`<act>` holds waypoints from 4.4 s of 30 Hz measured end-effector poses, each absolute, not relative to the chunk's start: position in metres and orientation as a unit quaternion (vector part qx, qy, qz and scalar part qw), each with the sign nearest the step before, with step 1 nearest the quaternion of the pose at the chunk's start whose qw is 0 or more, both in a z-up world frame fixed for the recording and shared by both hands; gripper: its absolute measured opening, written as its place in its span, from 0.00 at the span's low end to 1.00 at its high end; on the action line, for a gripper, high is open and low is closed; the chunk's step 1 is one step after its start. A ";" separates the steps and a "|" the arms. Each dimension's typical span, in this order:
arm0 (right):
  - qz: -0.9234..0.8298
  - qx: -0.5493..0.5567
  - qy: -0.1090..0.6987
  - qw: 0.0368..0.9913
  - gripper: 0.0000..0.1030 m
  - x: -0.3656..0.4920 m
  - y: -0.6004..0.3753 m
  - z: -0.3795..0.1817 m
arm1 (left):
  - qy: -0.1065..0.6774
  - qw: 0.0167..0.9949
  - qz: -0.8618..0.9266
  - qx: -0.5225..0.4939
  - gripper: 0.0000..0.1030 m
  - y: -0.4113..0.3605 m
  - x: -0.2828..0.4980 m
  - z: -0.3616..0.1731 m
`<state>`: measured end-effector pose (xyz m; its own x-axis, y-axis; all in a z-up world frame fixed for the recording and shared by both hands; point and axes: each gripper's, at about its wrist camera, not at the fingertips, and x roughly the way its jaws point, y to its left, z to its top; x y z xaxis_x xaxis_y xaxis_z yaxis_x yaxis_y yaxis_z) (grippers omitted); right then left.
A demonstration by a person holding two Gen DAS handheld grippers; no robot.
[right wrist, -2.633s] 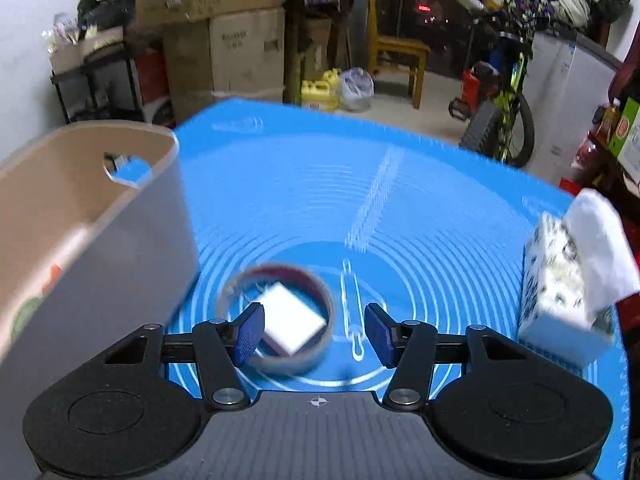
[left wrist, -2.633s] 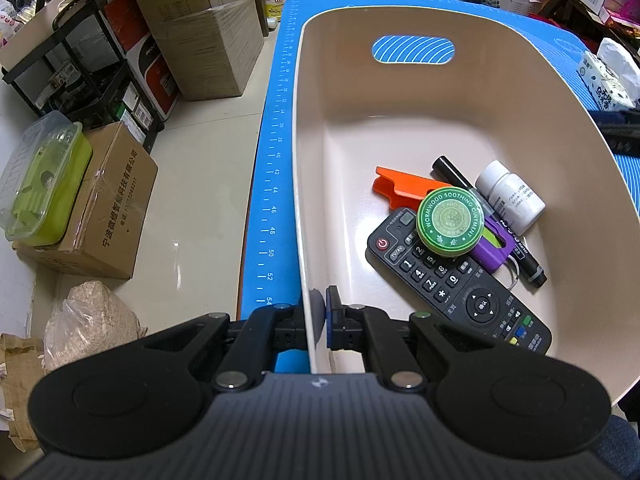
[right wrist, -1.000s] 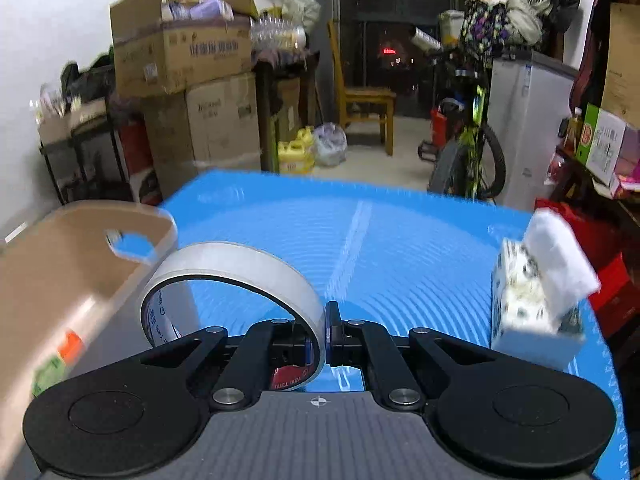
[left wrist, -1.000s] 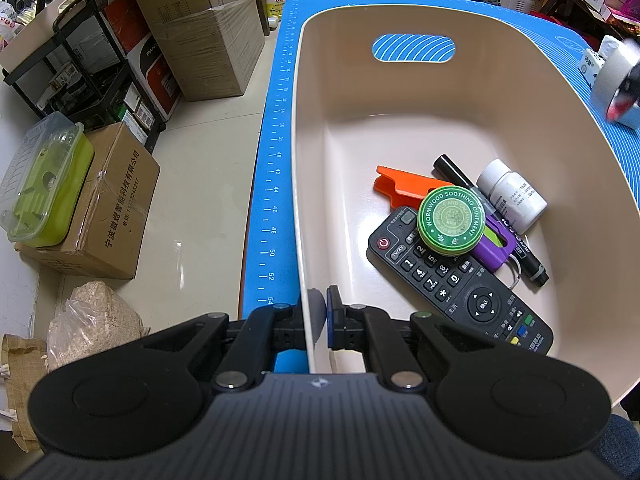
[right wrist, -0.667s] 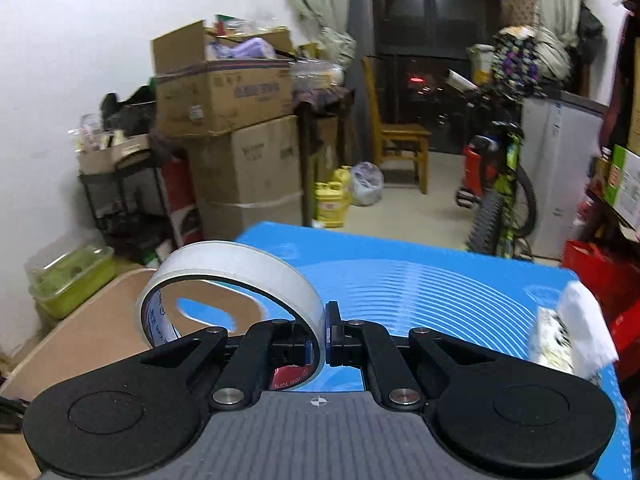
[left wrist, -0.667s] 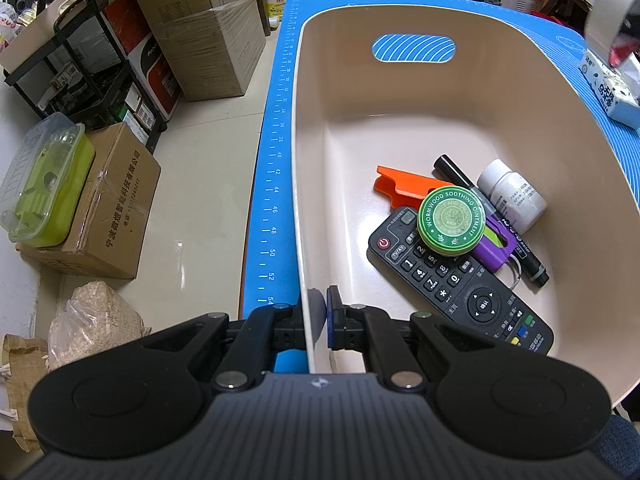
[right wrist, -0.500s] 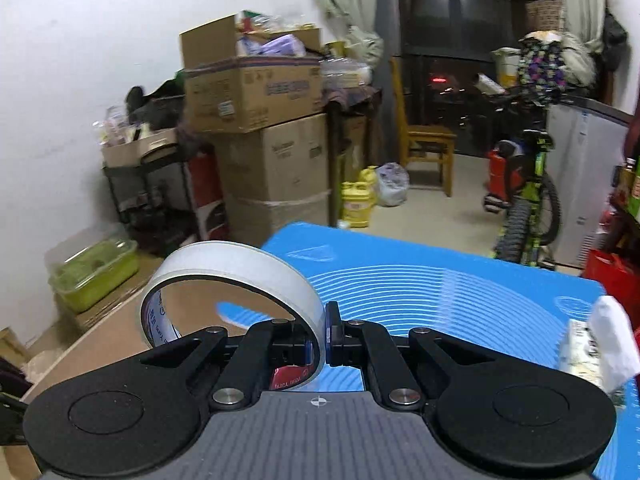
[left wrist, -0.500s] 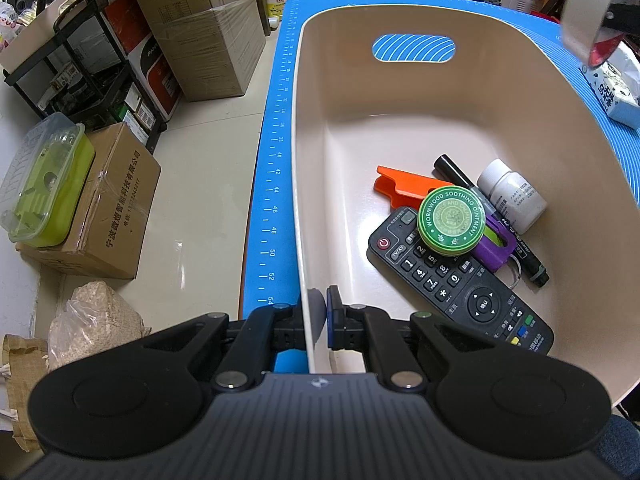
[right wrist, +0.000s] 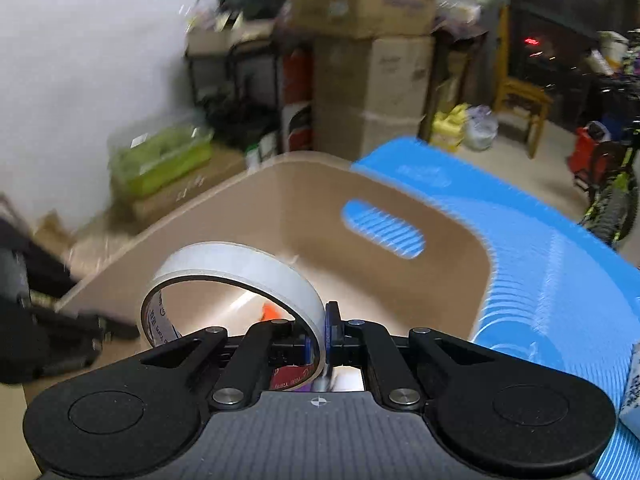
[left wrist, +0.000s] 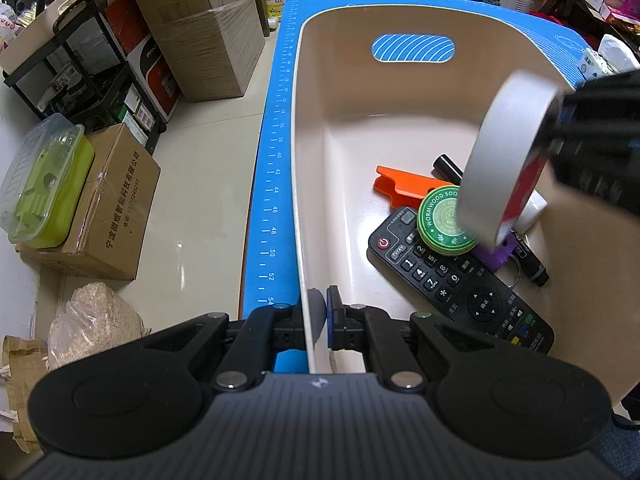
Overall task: Organize rigid objects
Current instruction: 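Carry the tape roll into the basket and open the right tool, then move the right tool to the white charger block and grasp it, then carry the charger block into the basket and open the right tool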
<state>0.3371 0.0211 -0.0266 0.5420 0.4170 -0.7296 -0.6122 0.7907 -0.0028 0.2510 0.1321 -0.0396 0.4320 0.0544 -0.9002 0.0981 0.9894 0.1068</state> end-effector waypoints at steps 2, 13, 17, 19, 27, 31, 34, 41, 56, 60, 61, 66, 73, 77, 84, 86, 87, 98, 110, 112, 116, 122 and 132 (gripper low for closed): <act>0.303 -0.143 0.391 0.857 0.17 0.335 0.029 -0.035 | 0.533 0.843 -0.013 0.072 0.08 0.132 0.251 -0.040; 0.307 -0.190 0.410 0.837 0.62 0.324 0.037 -0.046 | 0.532 0.843 -0.013 0.071 0.08 0.132 0.252 -0.040; 0.311 -0.186 0.400 0.842 0.71 0.323 0.029 -0.038 | 0.532 0.843 -0.013 0.071 0.08 0.132 0.252 -0.040; 0.308 -0.185 0.395 0.846 0.75 0.324 0.024 -0.035 | 0.532 0.844 -0.013 0.071 0.08 0.132 0.252 -0.040; 0.310 -0.182 0.399 0.844 0.88 0.328 0.006 -0.019 | 0.532 0.844 -0.012 0.071 0.08 0.131 0.254 -0.040; 0.325 -0.208 0.427 0.818 0.93 0.331 0.014 -0.025 | 0.532 0.843 -0.012 0.073 0.08 0.130 0.254 -0.040; 0.321 -0.238 0.429 0.810 0.94 0.326 0.024 -0.031 | 0.533 0.843 -0.012 0.073 0.08 0.130 0.254 -0.040; 0.335 -0.272 0.456 0.778 0.98 0.326 0.034 -0.039 | 0.532 0.843 -0.013 0.072 0.08 0.131 0.254 -0.039; 0.281 -0.448 0.409 0.744 0.98 0.310 0.052 -0.071 | 0.532 0.844 -0.015 0.071 0.08 0.132 0.253 -0.038; 0.319 -0.385 0.410 0.763 0.98 0.316 0.034 -0.051 | 0.532 0.844 -0.016 0.070 0.08 0.132 0.254 -0.038; 0.323 -0.374 0.404 0.769 0.98 0.316 0.030 -0.045 | 0.532 0.844 -0.016 0.071 0.08 0.133 0.254 -0.038; 0.324 -0.301 0.368 0.818 0.98 0.321 0.000 -0.003 | 0.531 0.844 -0.016 0.070 0.08 0.132 0.254 -0.038; 0.270 -0.227 0.302 0.886 0.98 0.341 -0.064 0.035 | 0.531 0.844 -0.016 0.070 0.08 0.133 0.253 -0.038; 0.228 -0.200 0.307 0.902 0.98 0.358 -0.097 0.029 | 0.531 0.844 -0.016 0.071 0.08 0.132 0.254 -0.038; 0.172 -0.124 0.338 0.917 0.92 0.384 -0.144 -0.015 | 0.531 0.844 -0.017 0.071 0.08 0.133 0.253 -0.039; 0.170 -0.101 0.346 0.917 0.92 0.389 -0.149 -0.034 | 0.532 0.844 -0.017 0.073 0.08 0.132 0.254 -0.039; 0.169 -0.093 0.350 0.917 0.92 0.392 -0.150 -0.043 | 0.532 0.844 -0.017 0.073 0.08 0.132 0.255 -0.039; 0.154 -0.090 0.371 0.911 0.86 0.401 -0.120 -0.113 | 0.532 0.843 -0.016 0.075 0.08 0.133 0.255 -0.039; 0.145 -0.068 0.355 0.921 0.65 0.400 -0.116 -0.137 | 0.532 0.843 -0.014 0.076 0.09 0.134 0.254 -0.040; 0.141 -0.064 0.350 0.924 0.65 0.395 -0.119 -0.136 | 0.532 0.843 -0.014 0.076 0.09 0.134 0.254 -0.040; 0.132 -0.067 0.332 0.932 0.65 0.384 -0.122 -0.123 | 0.531 0.844 -0.014 0.074 0.09 0.134 0.254 -0.040; 0.131 -0.071 0.298 0.943 0.65 0.370 -0.124 -0.082 | 0.529 0.845 -0.014 0.071 0.08 0.133 0.252 -0.040; 0.157 -0.069 0.240 0.956 0.65 0.337 -0.104 -0.002 | 0.526 0.848 -0.012 0.067 0.08 0.134 0.253 -0.040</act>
